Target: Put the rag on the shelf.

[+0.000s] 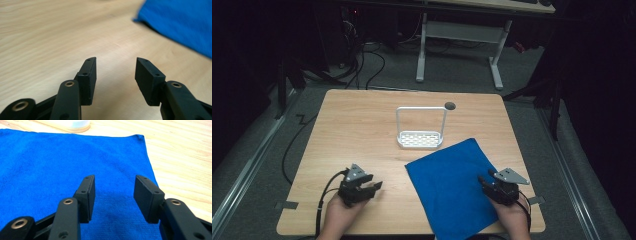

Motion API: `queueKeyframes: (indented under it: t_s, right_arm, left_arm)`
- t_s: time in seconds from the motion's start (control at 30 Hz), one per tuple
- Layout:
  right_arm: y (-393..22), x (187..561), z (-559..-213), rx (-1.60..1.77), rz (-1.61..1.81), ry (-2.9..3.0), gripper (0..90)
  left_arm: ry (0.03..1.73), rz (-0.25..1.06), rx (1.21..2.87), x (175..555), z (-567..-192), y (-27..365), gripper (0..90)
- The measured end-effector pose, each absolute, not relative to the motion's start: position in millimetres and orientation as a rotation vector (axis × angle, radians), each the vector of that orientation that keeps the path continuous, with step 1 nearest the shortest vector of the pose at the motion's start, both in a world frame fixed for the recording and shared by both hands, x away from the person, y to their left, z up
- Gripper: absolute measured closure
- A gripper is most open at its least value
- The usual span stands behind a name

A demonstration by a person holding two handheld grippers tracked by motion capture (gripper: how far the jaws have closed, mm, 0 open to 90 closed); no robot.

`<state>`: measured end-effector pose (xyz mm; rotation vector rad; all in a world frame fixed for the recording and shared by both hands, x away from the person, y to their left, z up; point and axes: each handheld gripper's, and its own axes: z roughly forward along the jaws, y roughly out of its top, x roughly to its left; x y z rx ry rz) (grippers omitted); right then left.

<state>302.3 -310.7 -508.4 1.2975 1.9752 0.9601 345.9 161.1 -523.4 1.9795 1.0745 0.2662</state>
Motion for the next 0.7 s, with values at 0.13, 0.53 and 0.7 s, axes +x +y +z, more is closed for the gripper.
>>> queueKeyframes:
  t_s: [0.13,0.53,0.7]
  right_arm:
    - [-309.7,302.3,-509.2,1.295,0.951,1.981,52.4]
    - [-313.9,303.6,-508.4,1.315,0.976,1.979,50.9]
    - [-316.3,303.3,-506.2,1.331,0.987,1.965,52.4]
  left_arm:
    - [1.087,0.229,1.963,349.7,-528.6,161.2,53.3]
    - [0.992,0.282,2.039,341.4,-526.9,138.0,54.6]
    - [0.956,0.277,2.037,336.7,-524.8,127.6,61.3]
